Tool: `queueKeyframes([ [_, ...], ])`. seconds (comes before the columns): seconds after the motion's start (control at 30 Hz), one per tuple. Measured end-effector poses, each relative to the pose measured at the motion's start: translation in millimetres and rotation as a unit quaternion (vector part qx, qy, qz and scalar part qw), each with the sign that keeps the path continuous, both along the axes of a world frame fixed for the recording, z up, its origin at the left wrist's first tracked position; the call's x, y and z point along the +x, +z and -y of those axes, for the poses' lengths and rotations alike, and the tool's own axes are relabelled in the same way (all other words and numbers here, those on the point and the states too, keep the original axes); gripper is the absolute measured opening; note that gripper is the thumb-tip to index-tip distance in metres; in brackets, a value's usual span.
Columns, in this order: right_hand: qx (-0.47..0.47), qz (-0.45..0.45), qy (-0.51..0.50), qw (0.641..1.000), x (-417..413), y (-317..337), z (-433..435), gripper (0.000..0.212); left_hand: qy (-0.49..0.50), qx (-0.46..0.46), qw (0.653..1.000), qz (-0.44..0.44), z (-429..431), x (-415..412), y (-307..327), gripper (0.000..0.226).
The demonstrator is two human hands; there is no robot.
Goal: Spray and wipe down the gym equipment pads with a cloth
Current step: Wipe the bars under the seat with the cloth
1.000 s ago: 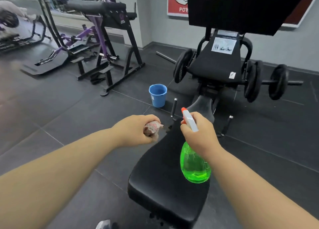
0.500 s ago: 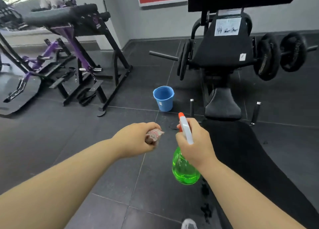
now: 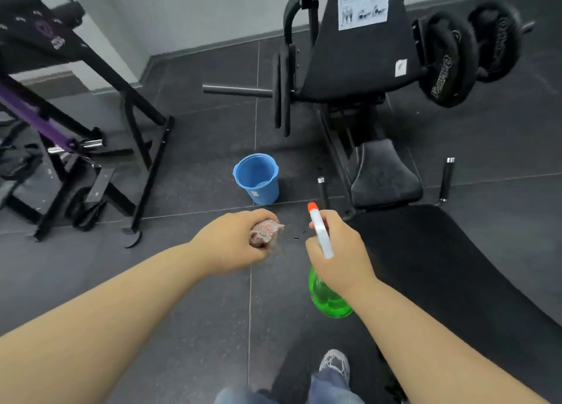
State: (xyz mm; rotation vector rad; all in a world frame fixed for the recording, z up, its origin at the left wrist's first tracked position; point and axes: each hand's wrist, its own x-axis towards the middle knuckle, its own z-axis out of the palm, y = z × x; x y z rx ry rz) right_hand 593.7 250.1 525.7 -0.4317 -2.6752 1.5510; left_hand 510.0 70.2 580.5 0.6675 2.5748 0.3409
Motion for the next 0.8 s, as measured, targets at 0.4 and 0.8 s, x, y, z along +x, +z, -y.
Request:
queueKeyframes([
  [0.4, -0.024, 0.150, -0.233, 0.960, -66.6, -156.4, 55.6, 0.015, -0.217, -0.086, 0.968, 0.093, 1.8, -178.6, -140.7, 0.042],
  [0.8, -0.043, 0.214, -0.327, 0.919, -107.9, -445.0, 61.7, 0.018, -0.352, -0.094, 0.928, 0.078, -37.1, -253.5, -441.3, 0.040],
])
